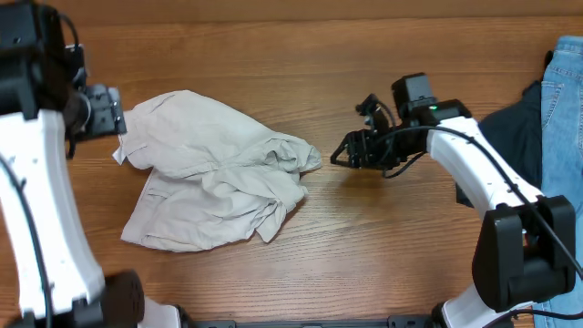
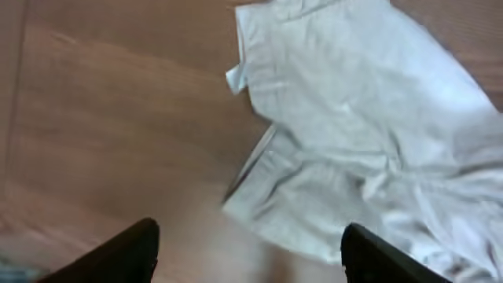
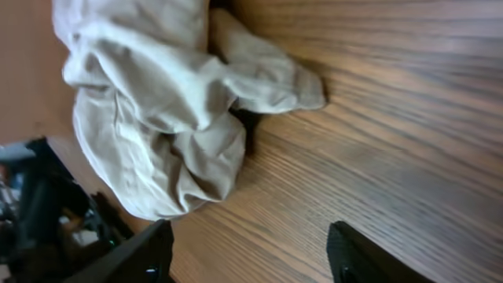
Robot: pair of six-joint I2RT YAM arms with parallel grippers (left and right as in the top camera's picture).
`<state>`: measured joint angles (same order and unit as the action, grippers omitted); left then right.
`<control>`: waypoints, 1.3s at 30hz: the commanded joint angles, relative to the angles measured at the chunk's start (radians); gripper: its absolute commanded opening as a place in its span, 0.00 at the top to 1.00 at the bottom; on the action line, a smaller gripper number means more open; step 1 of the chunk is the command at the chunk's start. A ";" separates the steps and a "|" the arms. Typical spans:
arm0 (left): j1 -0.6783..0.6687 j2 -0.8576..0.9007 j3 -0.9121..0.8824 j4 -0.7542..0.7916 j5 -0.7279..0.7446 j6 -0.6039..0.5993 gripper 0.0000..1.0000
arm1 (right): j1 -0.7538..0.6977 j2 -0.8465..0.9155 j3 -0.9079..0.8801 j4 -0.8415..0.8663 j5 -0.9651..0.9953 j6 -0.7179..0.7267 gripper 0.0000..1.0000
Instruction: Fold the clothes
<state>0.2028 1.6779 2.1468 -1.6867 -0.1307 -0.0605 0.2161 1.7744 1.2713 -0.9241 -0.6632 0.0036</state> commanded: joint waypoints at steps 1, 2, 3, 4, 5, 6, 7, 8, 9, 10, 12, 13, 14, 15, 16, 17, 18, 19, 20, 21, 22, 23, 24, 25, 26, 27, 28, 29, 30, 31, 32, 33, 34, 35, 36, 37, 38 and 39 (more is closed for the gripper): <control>0.022 -0.158 0.001 -0.003 0.001 -0.056 0.12 | 0.057 -0.026 0.004 0.002 0.105 -0.004 0.30; 0.035 -0.185 -0.013 -0.003 0.005 -0.067 0.09 | 0.065 -0.026 0.004 0.002 0.114 -0.004 0.30; 0.053 -0.212 -0.039 -0.003 0.024 -0.071 0.09 | 0.069 -0.026 0.004 0.002 0.113 -0.003 0.29; 0.072 -0.237 -0.074 -0.003 0.044 -0.071 0.08 | 0.070 -0.026 0.004 0.002 0.113 0.006 0.29; 0.096 -0.264 -0.125 -0.003 0.064 -0.072 0.08 | 0.070 -0.026 0.004 0.002 0.113 0.018 0.29; 0.125 -0.290 -0.197 -0.003 0.104 -0.075 0.08 | 0.070 -0.026 0.004 0.002 0.113 0.027 0.29; 0.148 -0.308 -0.272 -0.003 0.130 -0.075 0.08 | 0.070 -0.026 0.004 0.002 0.113 0.031 0.28; 0.185 -0.326 -0.402 0.011 0.164 -0.075 0.08 | 0.070 -0.026 0.004 0.002 0.113 0.030 0.28; 0.209 -0.332 -0.506 0.039 0.192 -0.074 0.08 | 0.070 -0.026 0.004 0.002 0.113 0.030 0.28; 0.225 -0.332 -0.590 0.070 0.219 -0.074 0.08 | 0.070 -0.026 0.004 0.002 0.113 0.030 0.28; 0.246 -0.326 -0.772 0.174 0.297 -0.067 0.07 | 0.070 -0.026 0.004 0.002 0.113 0.030 0.28; 0.251 -0.317 -0.875 0.252 0.312 -0.067 0.05 | 0.070 -0.026 0.004 0.002 0.113 0.030 0.28; 0.251 -0.309 -0.940 0.306 0.312 -0.068 0.04 | 0.070 -0.026 0.004 0.001 0.113 0.030 0.28; 0.251 -0.299 -1.000 0.358 0.312 -0.079 0.02 | 0.070 -0.026 0.004 0.000 0.113 0.030 0.28; 0.254 -0.282 -1.067 0.415 0.312 -0.098 0.00 | 0.070 -0.026 0.004 -0.003 0.113 0.030 0.28; 0.261 -0.249 -1.134 0.481 0.312 -0.105 0.00 | 0.070 -0.026 0.004 -0.010 0.113 0.030 0.28; 0.267 -0.220 -1.168 0.527 0.315 -0.106 0.01 | 0.070 -0.026 0.004 -0.013 0.113 0.030 0.28; 0.270 -0.191 -1.189 0.570 0.308 -0.105 0.01 | 0.070 -0.026 0.004 -0.014 0.113 0.030 0.28; 0.270 -0.150 -1.205 0.617 0.292 -0.105 0.01 | 0.070 -0.026 0.004 -0.013 0.113 0.030 0.27; 0.270 -0.120 -1.214 0.646 0.284 -0.106 0.03 | 0.070 -0.026 0.004 -0.013 0.113 0.030 0.27; 0.270 -0.094 -1.220 0.667 0.279 -0.105 0.06 | 0.070 -0.026 0.004 -0.014 0.113 0.030 0.27; 0.270 -0.064 -1.226 0.684 0.267 -0.105 0.10 | 0.070 -0.026 0.004 -0.014 0.113 0.030 0.27; 0.270 -0.040 -1.229 0.696 0.250 -0.105 0.12 | 0.070 -0.026 0.004 -0.014 0.113 0.030 0.27; 0.270 -0.010 -1.230 0.702 0.225 -0.105 0.16 | 0.070 -0.026 0.004 -0.015 0.113 0.030 0.27; 0.270 0.019 -1.230 0.705 0.216 -0.105 0.23 | 0.070 -0.026 0.004 -0.015 0.113 0.030 0.27; 0.270 0.046 -1.230 0.703 0.217 -0.105 0.31 | 0.070 -0.026 0.004 -0.015 0.113 0.030 0.27; 0.270 0.068 -1.230 0.696 0.217 -0.104 0.55 | 0.070 -0.026 0.004 -0.013 0.113 0.030 0.27; 0.270 0.077 -1.229 0.691 0.217 -0.104 0.82 | 0.070 -0.026 0.004 -0.012 0.114 0.030 0.27; 0.270 0.082 -1.229 0.682 0.217 -0.104 0.96 | 0.070 -0.026 0.004 -0.009 0.117 0.030 0.27; 0.270 0.078 -1.222 0.665 0.217 -0.105 0.96 | 0.069 -0.026 0.004 -0.005 0.131 0.030 0.27; 0.277 0.068 -1.199 0.628 0.226 -0.105 0.96 | 0.069 -0.026 0.004 0.002 0.157 0.031 0.27; 0.288 0.058 -1.173 0.595 0.229 -0.106 0.96 | 0.069 -0.026 0.004 0.005 0.175 0.031 0.27; 0.303 0.044 -1.141 0.559 0.229 -0.113 0.96 | 0.069 -0.026 0.004 0.006 0.196 0.038 0.27; 0.324 0.026 -1.104 0.523 0.233 -0.112 0.96 | 0.069 -0.026 0.004 0.006 0.206 0.049 0.27; 0.356 -0.002 -1.052 0.478 0.251 -0.109 0.96 | 0.069 -0.026 0.004 0.004 0.209 0.072 0.28; 0.388 -0.032 -1.004 0.443 0.288 -0.084 0.96 | 0.071 -0.026 0.004 -0.006 0.199 0.078 0.28; 0.411 -0.055 -0.966 0.417 0.315 -0.064 0.96 | 0.077 -0.026 0.004 -0.016 0.184 0.078 0.28; 0.438 -0.085 -0.918 0.383 0.342 -0.047 0.96 | 0.090 -0.025 0.004 -0.028 0.166 0.078 0.28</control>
<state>0.5392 1.7214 1.0466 -1.2190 0.1246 -0.1581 0.2886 1.7741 1.2697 -0.9363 -0.4862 0.0586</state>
